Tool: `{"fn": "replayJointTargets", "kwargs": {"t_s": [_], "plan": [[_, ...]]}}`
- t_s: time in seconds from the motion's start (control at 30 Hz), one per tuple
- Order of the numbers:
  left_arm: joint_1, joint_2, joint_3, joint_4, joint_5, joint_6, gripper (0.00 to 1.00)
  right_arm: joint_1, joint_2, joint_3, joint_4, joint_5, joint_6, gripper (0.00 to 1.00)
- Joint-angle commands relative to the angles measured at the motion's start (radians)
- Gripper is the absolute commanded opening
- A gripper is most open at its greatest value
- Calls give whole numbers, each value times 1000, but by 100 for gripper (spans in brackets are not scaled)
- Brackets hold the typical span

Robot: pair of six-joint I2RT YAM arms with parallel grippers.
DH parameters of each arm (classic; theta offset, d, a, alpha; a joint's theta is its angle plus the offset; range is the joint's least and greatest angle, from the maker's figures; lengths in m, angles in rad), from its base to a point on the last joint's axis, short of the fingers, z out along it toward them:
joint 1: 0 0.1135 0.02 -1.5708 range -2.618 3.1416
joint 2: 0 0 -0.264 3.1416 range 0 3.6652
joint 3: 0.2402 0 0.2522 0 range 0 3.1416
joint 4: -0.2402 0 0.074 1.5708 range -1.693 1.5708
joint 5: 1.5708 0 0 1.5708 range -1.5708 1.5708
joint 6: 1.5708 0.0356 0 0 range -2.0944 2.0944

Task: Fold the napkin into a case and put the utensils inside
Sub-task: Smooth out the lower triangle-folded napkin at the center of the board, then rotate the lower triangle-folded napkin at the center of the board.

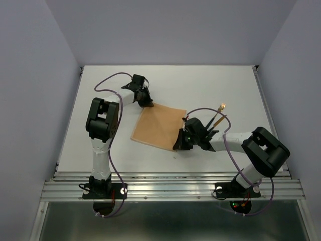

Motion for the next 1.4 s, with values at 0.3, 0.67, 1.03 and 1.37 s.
{"fn": "replayJointTargets", "kwargs": {"t_s": [0.3, 0.67, 1.03, 1.37], "plan": [[2, -20, 110, -30, -18, 26, 0, 13, -11, -12, -89, 204, -56, 7], [2, -23, 103, 18, -44, 16, 0, -6, -42, -15, -132, 241, -78, 7], [2, -253, -124, 81, -196, 26, 0, -6, -16, 5, -130, 224, -85, 7], [2, -201, -137, 82, -142, 42, 0, -6, -16, 5, -130, 224, -84, 7]]}}
